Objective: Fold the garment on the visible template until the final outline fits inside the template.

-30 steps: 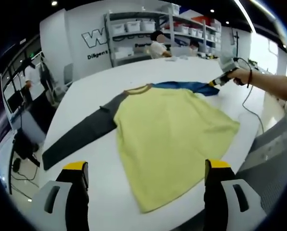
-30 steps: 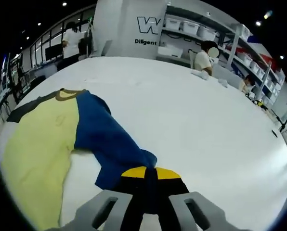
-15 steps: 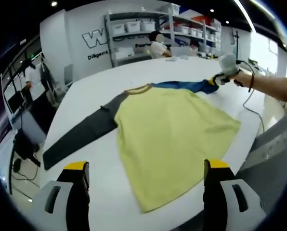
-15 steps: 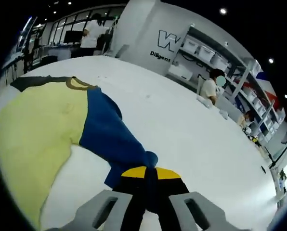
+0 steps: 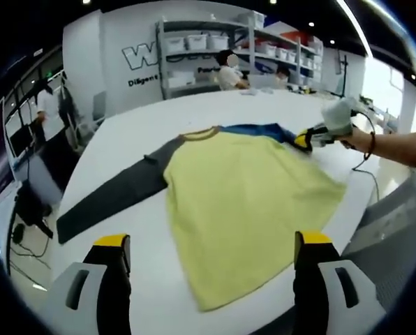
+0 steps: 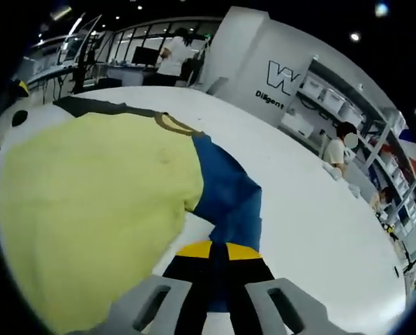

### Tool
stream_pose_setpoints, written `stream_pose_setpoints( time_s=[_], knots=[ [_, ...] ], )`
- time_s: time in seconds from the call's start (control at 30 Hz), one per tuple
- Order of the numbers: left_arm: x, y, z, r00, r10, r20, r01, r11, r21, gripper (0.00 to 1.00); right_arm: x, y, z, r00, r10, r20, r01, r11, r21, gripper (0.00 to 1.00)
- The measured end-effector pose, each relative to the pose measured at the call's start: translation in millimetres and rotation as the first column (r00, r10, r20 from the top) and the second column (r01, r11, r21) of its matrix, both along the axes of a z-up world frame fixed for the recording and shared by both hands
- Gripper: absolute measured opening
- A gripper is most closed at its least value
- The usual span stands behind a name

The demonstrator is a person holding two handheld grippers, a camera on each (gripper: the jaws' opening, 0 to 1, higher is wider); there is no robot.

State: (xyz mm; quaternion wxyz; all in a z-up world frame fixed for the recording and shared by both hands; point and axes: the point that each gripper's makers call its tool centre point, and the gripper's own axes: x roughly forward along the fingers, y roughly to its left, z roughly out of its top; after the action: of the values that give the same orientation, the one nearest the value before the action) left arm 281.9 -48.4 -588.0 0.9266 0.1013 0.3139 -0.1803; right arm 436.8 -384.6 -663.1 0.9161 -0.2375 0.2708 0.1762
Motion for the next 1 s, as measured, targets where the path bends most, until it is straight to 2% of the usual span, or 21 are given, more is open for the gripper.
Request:
stream_pose_setpoints(
  time_s=[0.07,0.23,0.63,0.73,0.83,1.0],
  knots=[
    [-0.7,2,-0.1,1.000,-0.007,0.005,0.007,1.000,0.028,0.95,-2,9,-2.5,1.000,0.024,-0.010,-0.024,1.000,0.007,0.00],
    [-1.1,4,2.7,1.000,0.002,0.007,-0.002,1.000,0.001,0.95,-8,23,-9.0,0.998,0.064,-0.026,-0.064,0.998,-0.006,0.00],
    [-3.7,5,2.2,1.000,-0.010,-0.004,0.010,1.000,0.014,0.97,-12,25,-12.5,0.996,0.069,-0.058,-0.068,0.998,0.018,0.00],
    [-3.7,4,3.0,1.000,-0.013,0.002,0.013,1.000,0.012,0.97,-15,25,-8.9,0.997,0.032,-0.070,-0.026,0.996,0.085,0.03],
    [-5.0,2,3.0,1.000,-0.017,-0.002,0.017,1.000,0.000,0.96,-15,23,-2.7,0.997,0.000,-0.071,0.010,0.991,0.133,0.12],
    [-7.9,3,-1.6,0.999,-0.027,-0.024,0.027,1.000,0.014,0.96,-16,27,6.2,0.993,-0.045,-0.109,0.072,0.964,0.256,0.27]
  ],
)
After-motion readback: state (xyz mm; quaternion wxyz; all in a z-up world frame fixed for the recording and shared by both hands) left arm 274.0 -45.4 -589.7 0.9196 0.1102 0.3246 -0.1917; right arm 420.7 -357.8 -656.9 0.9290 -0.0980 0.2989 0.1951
